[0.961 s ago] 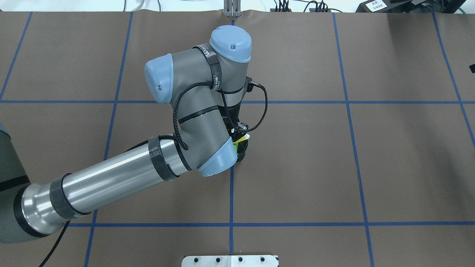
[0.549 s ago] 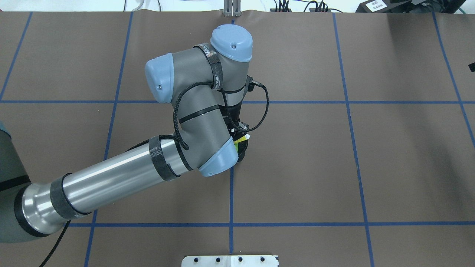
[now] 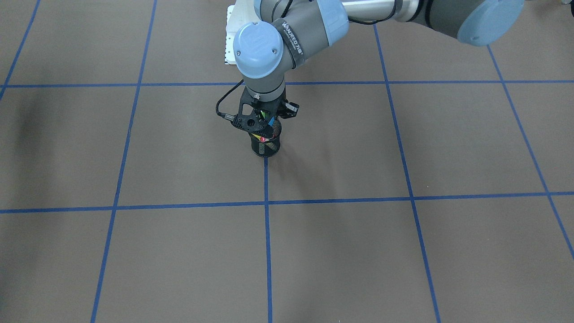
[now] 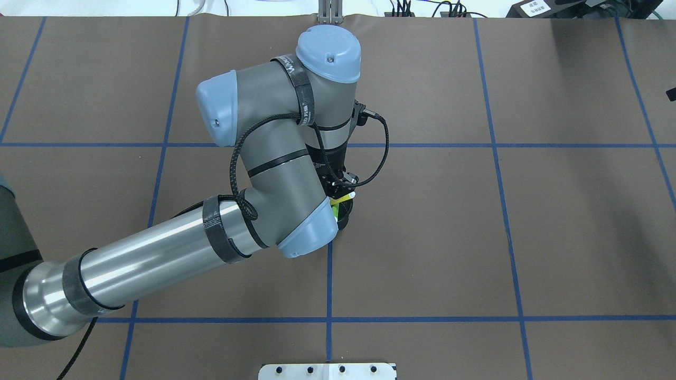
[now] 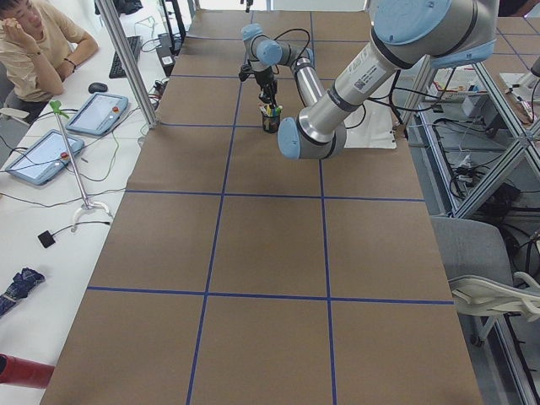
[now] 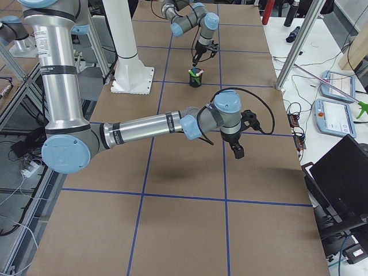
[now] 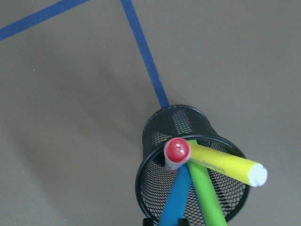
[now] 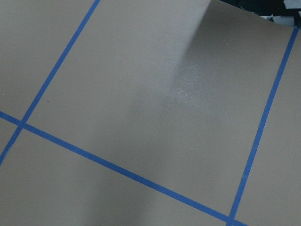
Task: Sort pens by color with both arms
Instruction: 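Lower the left gripper and close it on the blue marker, then lift the blue marker out of the cup with the left gripper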
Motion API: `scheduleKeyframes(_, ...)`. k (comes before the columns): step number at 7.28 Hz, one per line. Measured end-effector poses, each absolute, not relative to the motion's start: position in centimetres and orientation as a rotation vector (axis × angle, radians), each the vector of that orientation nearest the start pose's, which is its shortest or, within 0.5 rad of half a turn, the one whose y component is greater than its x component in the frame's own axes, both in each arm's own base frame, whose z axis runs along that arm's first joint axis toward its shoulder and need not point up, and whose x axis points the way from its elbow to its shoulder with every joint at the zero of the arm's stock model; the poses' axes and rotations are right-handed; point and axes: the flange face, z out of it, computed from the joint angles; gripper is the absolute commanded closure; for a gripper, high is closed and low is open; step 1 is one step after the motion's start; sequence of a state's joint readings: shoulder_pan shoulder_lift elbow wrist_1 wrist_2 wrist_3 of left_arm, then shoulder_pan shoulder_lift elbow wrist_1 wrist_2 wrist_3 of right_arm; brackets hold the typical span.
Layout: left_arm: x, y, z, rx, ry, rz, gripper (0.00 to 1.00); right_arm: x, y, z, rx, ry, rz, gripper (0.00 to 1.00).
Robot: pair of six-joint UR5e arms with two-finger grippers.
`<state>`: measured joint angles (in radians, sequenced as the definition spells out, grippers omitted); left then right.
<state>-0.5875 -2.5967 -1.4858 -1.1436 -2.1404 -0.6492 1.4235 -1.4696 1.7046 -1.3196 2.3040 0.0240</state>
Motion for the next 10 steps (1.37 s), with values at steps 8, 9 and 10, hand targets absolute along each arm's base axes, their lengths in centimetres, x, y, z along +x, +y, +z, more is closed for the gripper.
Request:
scheduleKeyframes(8,44.1,-43.2,2.7,0.136,0.820,0.332,1.00,-1.5,-55.3,51.0,0.402,-0.759,-0.289,0.00)
scheduleKeyframes(9,43.2,-43.4,2.0,0.170,0.830,0.259,1.00,-1.5,-55.3,51.0,0.400,-0.760,-0.282,0.00)
scheduleKeyframes(10,42.9,-43.9,1.5,0.208,0.852,0.169,1.00,-1.6,-55.3,51.0,0.397,-0.762,-0.277,0.00)
